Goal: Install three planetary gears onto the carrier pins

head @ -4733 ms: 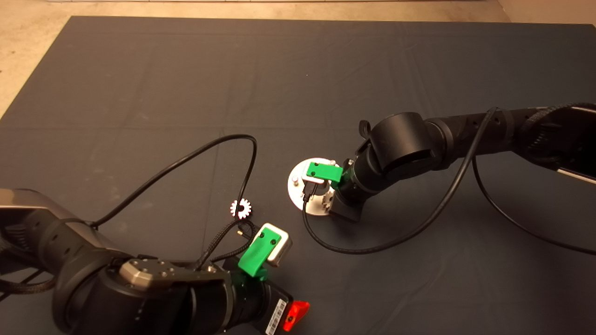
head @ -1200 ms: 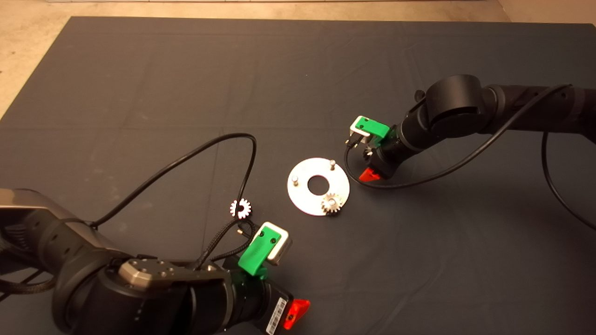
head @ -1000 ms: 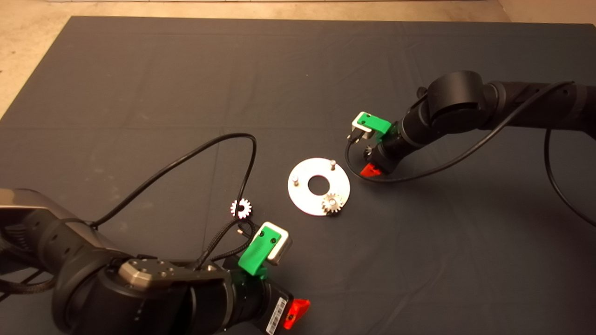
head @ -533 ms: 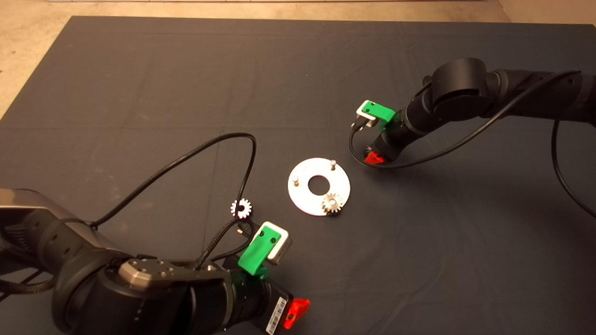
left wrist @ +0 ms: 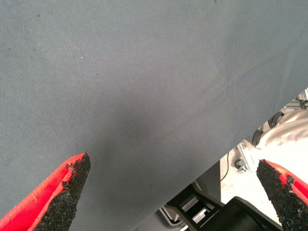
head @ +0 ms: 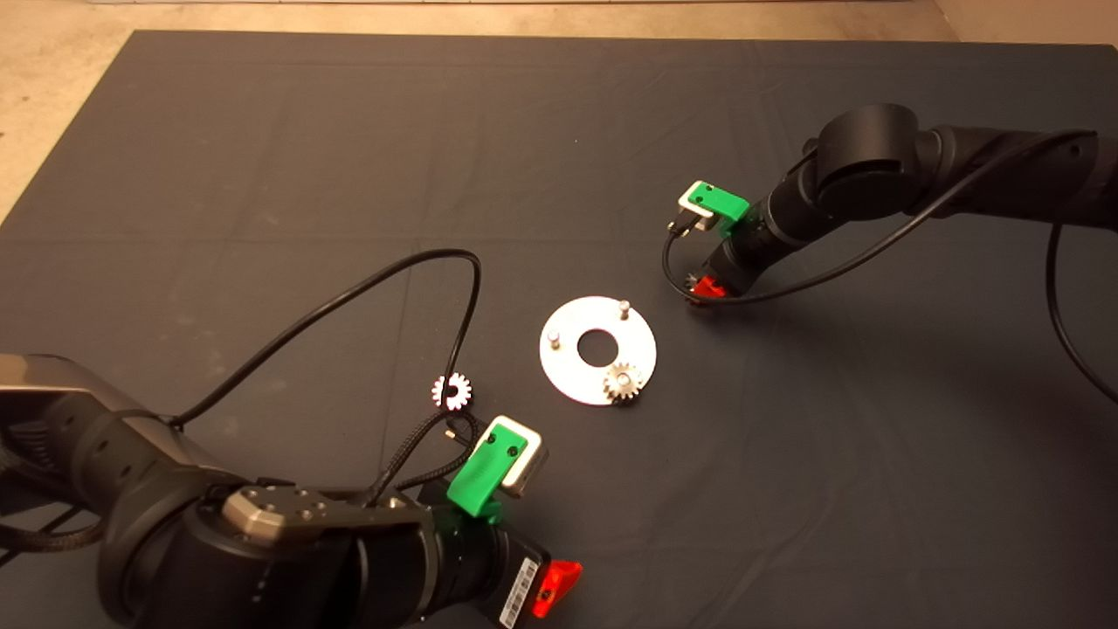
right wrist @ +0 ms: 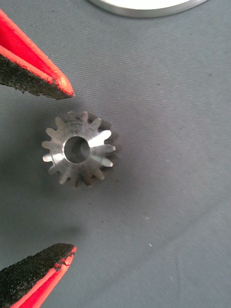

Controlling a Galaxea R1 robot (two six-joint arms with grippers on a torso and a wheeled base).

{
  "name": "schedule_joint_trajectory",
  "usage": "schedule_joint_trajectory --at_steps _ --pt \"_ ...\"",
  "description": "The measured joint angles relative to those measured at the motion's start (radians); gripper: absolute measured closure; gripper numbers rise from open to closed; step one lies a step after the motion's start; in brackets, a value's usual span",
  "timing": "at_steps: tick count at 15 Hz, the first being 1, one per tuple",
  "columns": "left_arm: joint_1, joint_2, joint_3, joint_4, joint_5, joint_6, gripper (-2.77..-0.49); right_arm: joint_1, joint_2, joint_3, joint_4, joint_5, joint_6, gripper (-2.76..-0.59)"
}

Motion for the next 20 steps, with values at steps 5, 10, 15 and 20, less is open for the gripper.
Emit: schedule_joint_trajectory --at_steps 5,10,15,20 --pt "0.0 0.0 0.0 0.0 0.0 0.0 -2.49 0.0 0.0 -0.001 0.0 0.011 0.0 -2.2" --pt "0.0 0.0 0.0 0.0 0.0 0.0 -2.49 0.0 0.004 -0.001 0.0 0.011 -0.001 -2.2" --pt "0.0 0.0 0.0 0.0 0.0 0.0 -2.49 -0.011 0.009 -0.001 0.0 0.014 -0.001 -2.2" --pt "0.0 0.0 0.0 0.0 0.0 0.0 -2.49 -0.026 0.009 -0.005 0.0 0.015 -0.004 -2.2"
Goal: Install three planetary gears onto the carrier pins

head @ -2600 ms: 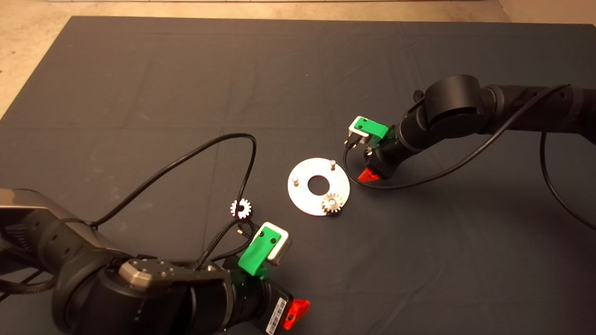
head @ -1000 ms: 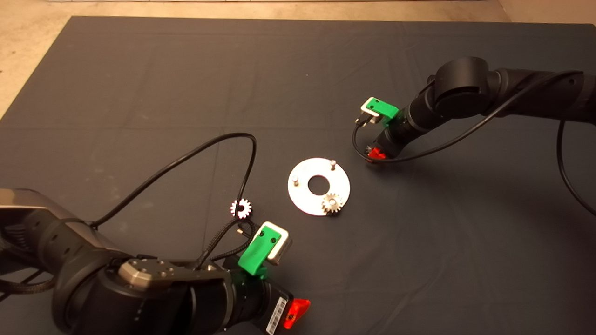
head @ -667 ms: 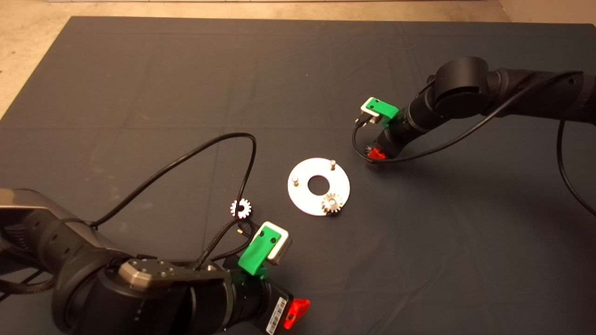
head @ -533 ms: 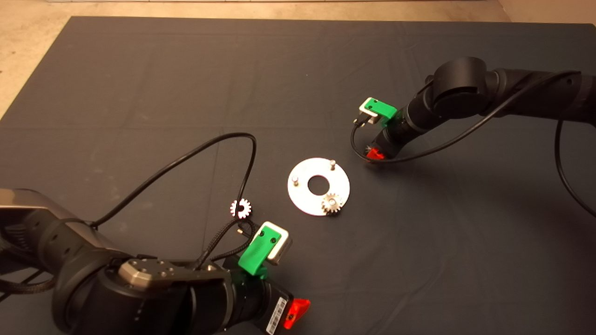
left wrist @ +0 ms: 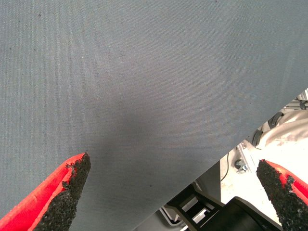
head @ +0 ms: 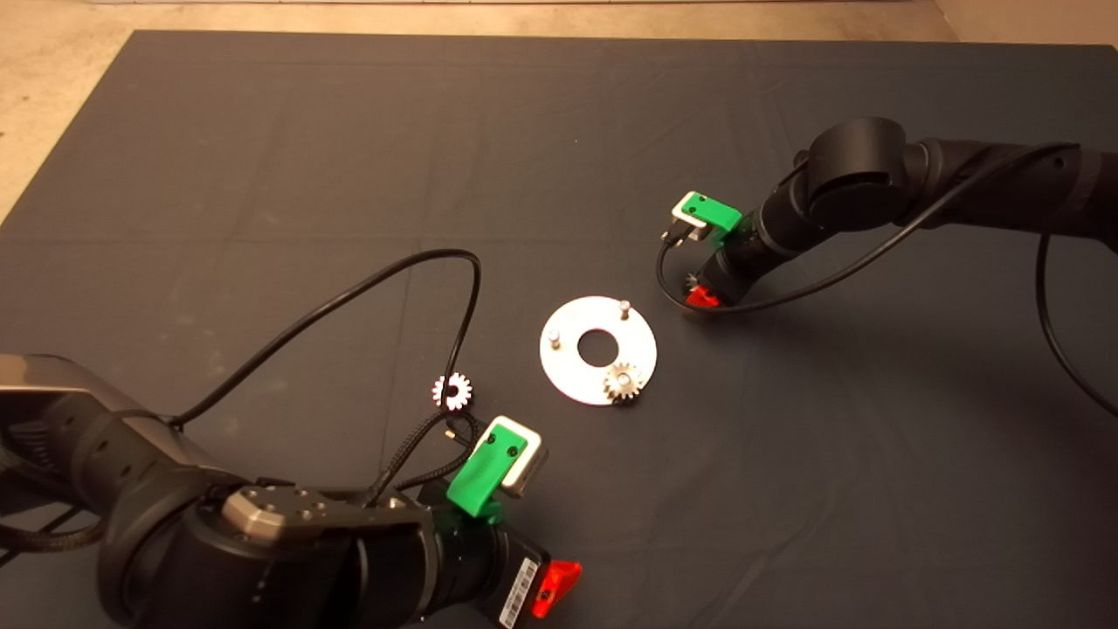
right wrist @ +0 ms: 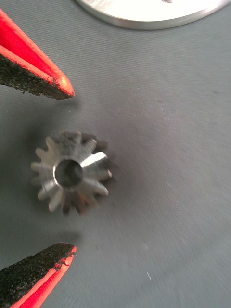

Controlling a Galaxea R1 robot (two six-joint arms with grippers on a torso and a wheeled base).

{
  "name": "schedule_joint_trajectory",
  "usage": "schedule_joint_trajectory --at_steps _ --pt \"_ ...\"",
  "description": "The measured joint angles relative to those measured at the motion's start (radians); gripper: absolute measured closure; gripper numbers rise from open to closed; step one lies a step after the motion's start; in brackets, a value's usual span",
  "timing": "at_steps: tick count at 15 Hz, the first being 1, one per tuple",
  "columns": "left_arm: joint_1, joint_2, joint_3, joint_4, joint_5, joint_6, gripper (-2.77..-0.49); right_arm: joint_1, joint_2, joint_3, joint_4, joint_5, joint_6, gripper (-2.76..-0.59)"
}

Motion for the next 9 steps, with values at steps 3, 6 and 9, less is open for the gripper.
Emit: schedule_joint_trajectory --at_steps 3,6,9 --pt "0.0 0.0 0.0 0.0 0.0 0.0 -2.49 -0.006 0.0 -0.001 0.0 -0.001 0.0 -2.14" --pt "0.0 0.0 0.0 0.0 0.0 0.0 -2.49 -0.006 0.001 -0.004 0.0 0.0 0.0 -2.01" --pt "0.0 0.0 0.0 0.0 0.0 0.0 -2.49 -0.006 0.0 -0.011 0.0 0.009 0.0 -1.85"
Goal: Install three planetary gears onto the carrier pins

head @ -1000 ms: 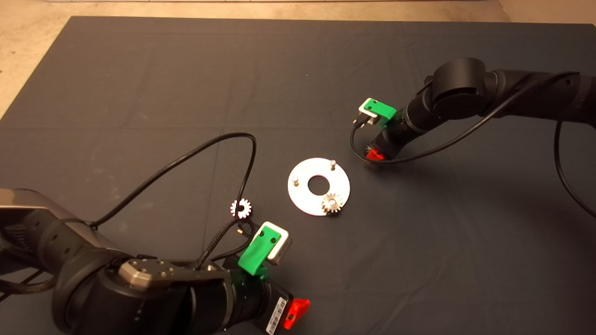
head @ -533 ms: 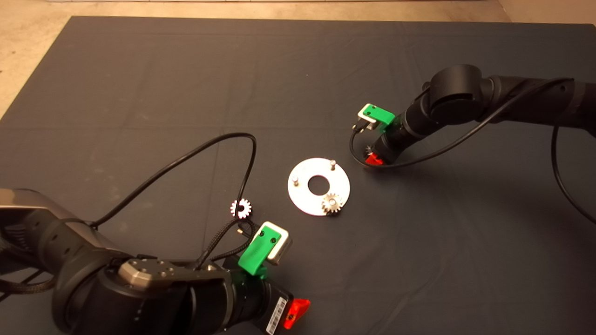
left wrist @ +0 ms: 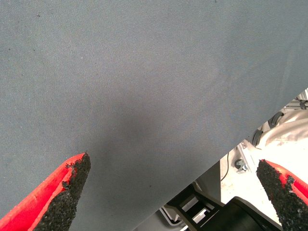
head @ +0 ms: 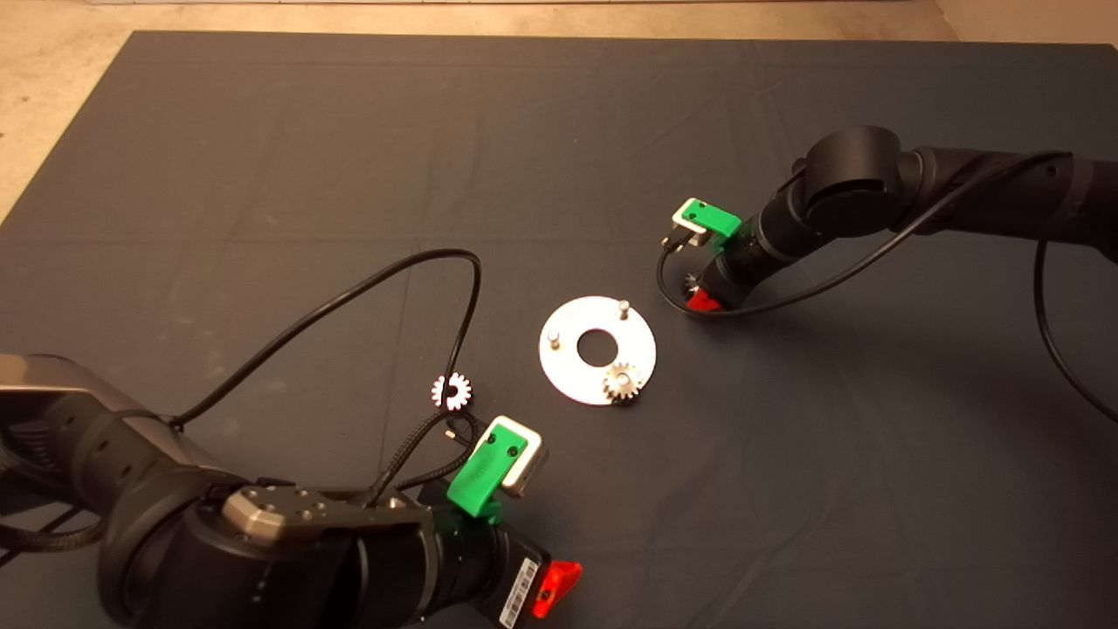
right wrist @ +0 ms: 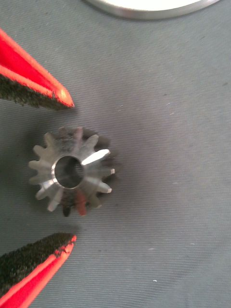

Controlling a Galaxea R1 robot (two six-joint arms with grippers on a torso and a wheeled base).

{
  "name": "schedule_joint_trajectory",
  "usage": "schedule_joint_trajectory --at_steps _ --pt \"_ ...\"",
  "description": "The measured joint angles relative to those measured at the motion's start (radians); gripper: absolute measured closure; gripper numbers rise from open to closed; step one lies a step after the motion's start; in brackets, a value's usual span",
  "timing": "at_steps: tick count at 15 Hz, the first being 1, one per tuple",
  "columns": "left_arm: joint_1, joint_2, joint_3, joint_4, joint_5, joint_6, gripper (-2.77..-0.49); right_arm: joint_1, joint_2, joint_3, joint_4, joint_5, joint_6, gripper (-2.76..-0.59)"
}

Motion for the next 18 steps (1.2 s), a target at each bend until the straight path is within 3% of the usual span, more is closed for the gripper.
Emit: schedule_joint_trajectory --at_steps 2,13,18 --pt "0.0 0.0 0.0 0.0 0.0 0.0 -2.49 0.0 0.0 0.0 0.0 0.013 0.0 -1.74" --pt "0.0 0.0 0.0 0.0 0.0 0.0 -2.49 0.0 0.003 -0.013 0.001 0.019 0.0 -1.17" --pt "0.0 0.0 0.0 0.0 0.0 0.0 -2.49 -0.001 0.003 -0.013 0.001 0.019 0.0 -1.11"
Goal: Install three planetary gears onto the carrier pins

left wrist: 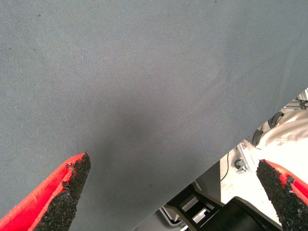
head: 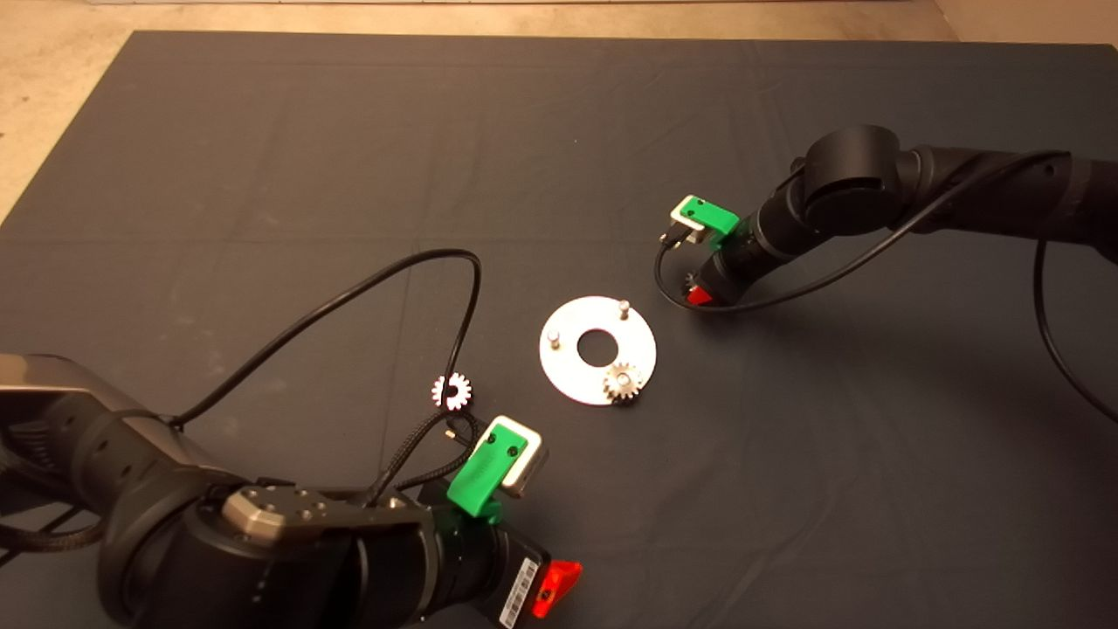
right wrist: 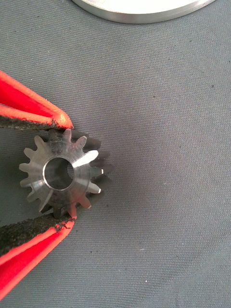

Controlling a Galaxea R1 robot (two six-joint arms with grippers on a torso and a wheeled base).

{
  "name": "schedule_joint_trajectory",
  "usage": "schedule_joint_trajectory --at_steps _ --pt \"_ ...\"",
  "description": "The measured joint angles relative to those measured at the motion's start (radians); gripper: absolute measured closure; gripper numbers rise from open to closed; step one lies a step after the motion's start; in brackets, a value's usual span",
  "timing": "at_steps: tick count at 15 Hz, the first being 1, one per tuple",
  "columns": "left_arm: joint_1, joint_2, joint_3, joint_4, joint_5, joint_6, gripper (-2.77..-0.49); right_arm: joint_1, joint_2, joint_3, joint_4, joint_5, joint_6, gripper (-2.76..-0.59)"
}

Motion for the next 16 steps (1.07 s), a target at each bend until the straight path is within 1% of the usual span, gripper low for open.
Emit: schedule_joint_trajectory --at_steps 11,16 --pt "0.0 0.0 0.0 0.0 0.0 0.0 -2.49 0.0 0.0 0.0 0.0 0.0 -0.007 -1.0" --pt "0.0 0.0 0.0 0.0 0.0 0.0 -2.49 0.0 -0.006 0.003 0.013 0.002 -0.009 -0.96"
